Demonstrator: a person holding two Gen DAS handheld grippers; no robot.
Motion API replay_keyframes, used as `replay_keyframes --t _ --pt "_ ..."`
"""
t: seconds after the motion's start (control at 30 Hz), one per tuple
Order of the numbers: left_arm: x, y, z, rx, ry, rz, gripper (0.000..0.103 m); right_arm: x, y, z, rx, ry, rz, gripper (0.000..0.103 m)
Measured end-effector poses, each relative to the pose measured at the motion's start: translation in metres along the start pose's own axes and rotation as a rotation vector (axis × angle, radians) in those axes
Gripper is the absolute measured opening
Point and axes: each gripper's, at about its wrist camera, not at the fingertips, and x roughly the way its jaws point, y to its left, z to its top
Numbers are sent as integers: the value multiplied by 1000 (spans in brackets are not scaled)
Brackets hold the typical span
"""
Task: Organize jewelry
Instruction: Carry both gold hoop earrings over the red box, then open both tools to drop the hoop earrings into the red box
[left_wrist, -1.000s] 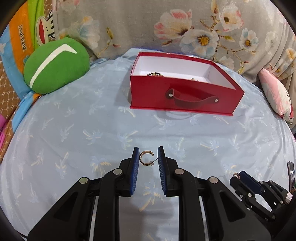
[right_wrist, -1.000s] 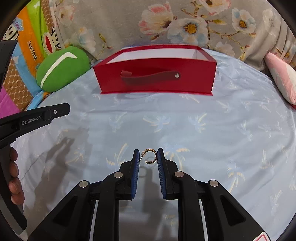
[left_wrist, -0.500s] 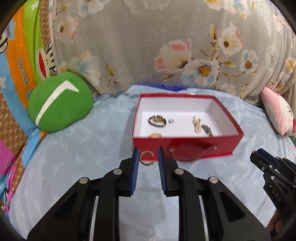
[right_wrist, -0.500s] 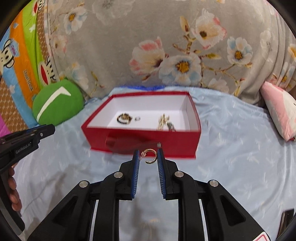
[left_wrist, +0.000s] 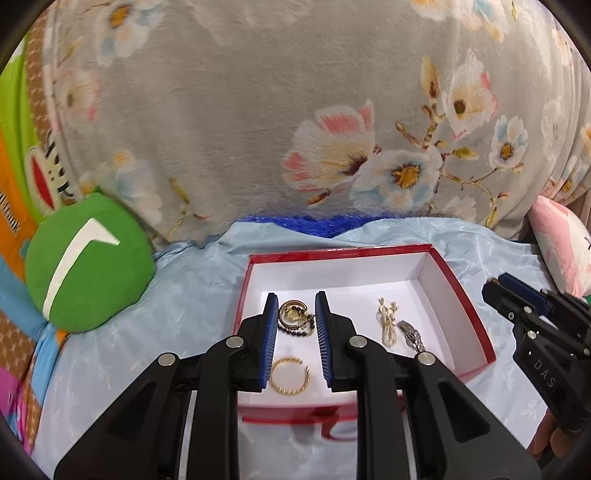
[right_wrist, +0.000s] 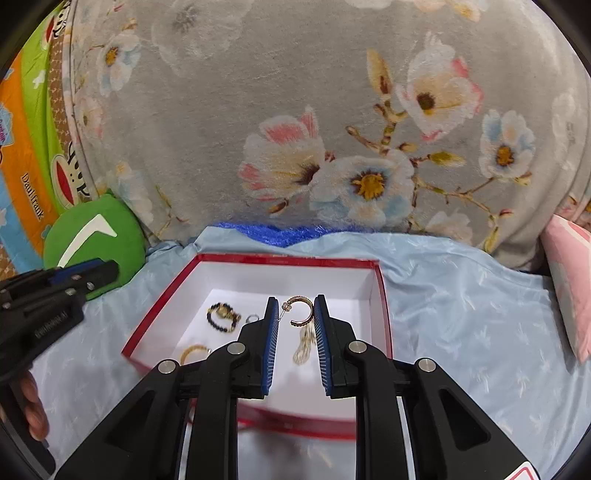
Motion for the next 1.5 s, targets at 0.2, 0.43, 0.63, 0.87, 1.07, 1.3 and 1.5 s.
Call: replay_keyframes --t 0.2,0.43,0.63,0.87,1.07,1.3,1.5 --pt "58 -15 12 14 20 36 20 56 -12 15 17 27 -9 18" --pt "101 -19 18 16 29 67 20 107 -28 15 74 79 -4 18" --pt "123 -20 20 23 33 86 20 129 -28 19 81 98 -12 18" --pt "143 -22 19 22 34 100 20 155 -28 10 69 149 -36 18" --pt "163 -21 14 19 64 124 20 157 -28 10 70 153 -31 18" --pt "165 -24 14 34 51 131 21 167 -31 10 81 206 -31 18" --pt "162 -30 13 56 38 174 67 171 -24 8 48 233 -64 37"
